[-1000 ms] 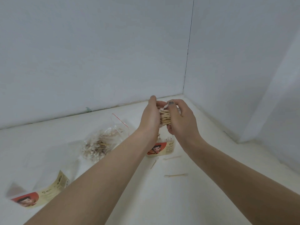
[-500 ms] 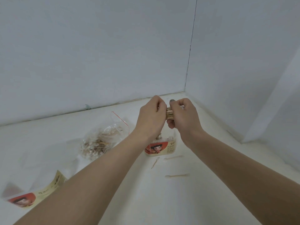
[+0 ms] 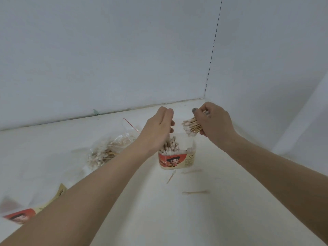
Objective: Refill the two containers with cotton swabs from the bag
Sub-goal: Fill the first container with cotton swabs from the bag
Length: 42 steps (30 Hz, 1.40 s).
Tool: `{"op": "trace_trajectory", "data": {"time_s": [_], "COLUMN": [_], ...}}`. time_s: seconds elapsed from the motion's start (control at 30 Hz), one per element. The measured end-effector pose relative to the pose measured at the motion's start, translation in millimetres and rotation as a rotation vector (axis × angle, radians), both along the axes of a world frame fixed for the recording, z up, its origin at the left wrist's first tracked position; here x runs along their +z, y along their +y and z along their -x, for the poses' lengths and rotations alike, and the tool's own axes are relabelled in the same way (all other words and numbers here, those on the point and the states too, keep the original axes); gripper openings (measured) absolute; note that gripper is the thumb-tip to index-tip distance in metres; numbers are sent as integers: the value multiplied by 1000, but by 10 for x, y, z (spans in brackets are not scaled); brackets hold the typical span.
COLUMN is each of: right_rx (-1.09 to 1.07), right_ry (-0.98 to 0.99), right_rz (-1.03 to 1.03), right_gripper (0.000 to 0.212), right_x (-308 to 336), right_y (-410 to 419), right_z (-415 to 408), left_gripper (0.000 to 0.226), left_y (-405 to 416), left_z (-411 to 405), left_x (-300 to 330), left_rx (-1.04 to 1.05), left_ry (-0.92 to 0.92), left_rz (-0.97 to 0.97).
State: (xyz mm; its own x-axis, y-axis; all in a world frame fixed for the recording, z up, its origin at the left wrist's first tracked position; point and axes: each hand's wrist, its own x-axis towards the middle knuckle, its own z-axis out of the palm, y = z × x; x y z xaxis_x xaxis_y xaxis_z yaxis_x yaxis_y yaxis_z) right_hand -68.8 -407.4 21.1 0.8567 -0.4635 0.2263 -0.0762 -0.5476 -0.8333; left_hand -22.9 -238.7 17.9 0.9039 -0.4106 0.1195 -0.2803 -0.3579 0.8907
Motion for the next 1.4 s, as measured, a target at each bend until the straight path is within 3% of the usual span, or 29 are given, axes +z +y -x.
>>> {"op": "trace_trajectory", "data": {"time_s": [0.2, 0.37, 0.5, 0.73, 0.83, 0.93, 1.07, 1.17, 1.27, 1.4], "right_rx": [173, 236, 237, 390, 412, 362, 223, 210, 270, 379], "right_ry": [-3, 58, 86, 188, 219, 274, 118, 71, 71, 141], "right_rz": [414, 618, 796, 1195, 1129, 847, 369, 198, 176, 423], "right_gripper": [24, 22, 23, 16, 24, 26, 46, 43, 44, 49], "right_x": [-55, -137, -160, -115, -81, -4, -49, -148, -252, -328], "right_y": [54, 76, 99, 218, 233, 219, 67, 2, -11, -13], "right_z": [-11, -21, -35, -33, -7, 84, 171, 280, 391, 493], "left_gripper": [19, 73, 81, 71, 67, 70, 70, 66, 60, 48], "left_y": [101, 135, 114, 131, 137, 147, 168, 179, 188, 190], "left_z": [6, -1, -1, -27, -10, 10, 14, 20, 41, 44], "left_x": [-115, -210, -322, -373, -385, -370, -355, -375, -364, -333], "left_rx": [-27, -233, -239, -214, -218, -231, -242, -227, -204, -226], "left_ry": [-259, -192, -322, -363, -375, -396, -381, -361, -331, -357], "left_rz": [-169, -413, -548, -474, -467, -474, -462, -460, -451, -486]}}
